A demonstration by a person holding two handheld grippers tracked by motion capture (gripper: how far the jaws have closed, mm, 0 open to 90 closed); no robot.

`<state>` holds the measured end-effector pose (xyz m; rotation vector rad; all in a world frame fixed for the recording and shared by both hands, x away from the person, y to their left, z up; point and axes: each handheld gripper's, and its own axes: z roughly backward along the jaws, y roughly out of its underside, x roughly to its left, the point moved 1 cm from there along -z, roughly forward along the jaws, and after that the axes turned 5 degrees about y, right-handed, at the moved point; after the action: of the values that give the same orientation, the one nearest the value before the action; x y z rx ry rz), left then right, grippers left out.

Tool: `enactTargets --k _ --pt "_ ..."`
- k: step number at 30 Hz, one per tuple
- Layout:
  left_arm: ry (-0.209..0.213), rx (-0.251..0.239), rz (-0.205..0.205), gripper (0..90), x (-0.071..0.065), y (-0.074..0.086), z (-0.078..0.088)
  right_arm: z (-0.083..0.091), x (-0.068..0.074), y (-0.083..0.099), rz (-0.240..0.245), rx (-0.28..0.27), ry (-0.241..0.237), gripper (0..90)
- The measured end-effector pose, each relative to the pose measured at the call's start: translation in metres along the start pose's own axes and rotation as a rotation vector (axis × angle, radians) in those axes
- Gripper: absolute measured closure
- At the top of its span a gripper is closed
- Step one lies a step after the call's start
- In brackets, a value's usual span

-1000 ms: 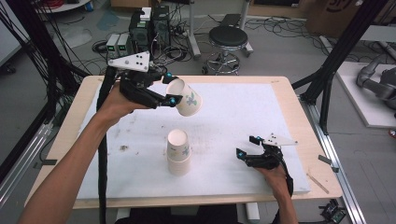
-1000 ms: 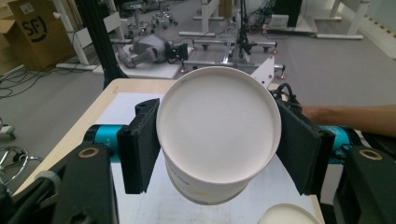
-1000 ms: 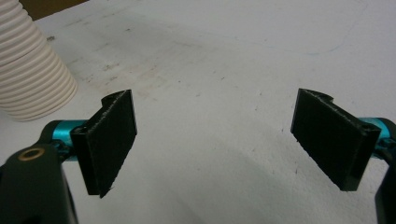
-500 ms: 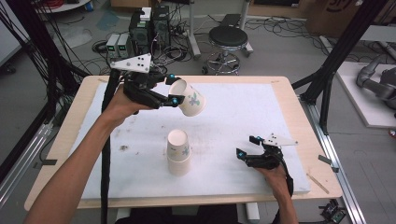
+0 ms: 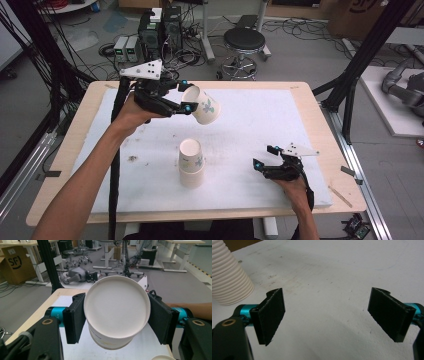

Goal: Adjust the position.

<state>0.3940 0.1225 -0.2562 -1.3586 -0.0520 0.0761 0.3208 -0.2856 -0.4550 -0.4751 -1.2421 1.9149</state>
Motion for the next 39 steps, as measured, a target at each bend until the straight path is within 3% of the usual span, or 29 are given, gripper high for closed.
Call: enactTargets --k 10,15,24,32,39 --pt "-0.002 0.009 -0.007 35.2 -0.001 0.0 0.002 0.001 -0.001 0.0 -0.011 -0.008 -0.008 14.5" --pt "-0.005 0.004 -0.003 35.1 -0.001 0.0 0.004 0.003 -0.004 -0.004 -0.001 -0.024 -0.041 14.5" --pt "0.001 -0.002 -0.01 35.2 -0.002 -0.001 0.007 0.018 -0.007 -0.031 0.01 -0.124 -0.121 14.4" --pt "0.001 -0.007 -0.004 35.4 -0.002 -0.001 0.008 0.028 -0.007 -0.059 0.046 -0.15 -0.136 14.4" --pt "0.001 -0.005 -0.005 35.7 -0.001 0.0 0.008 0.032 -0.005 -0.086 0.082 -0.163 -0.212 14.4"
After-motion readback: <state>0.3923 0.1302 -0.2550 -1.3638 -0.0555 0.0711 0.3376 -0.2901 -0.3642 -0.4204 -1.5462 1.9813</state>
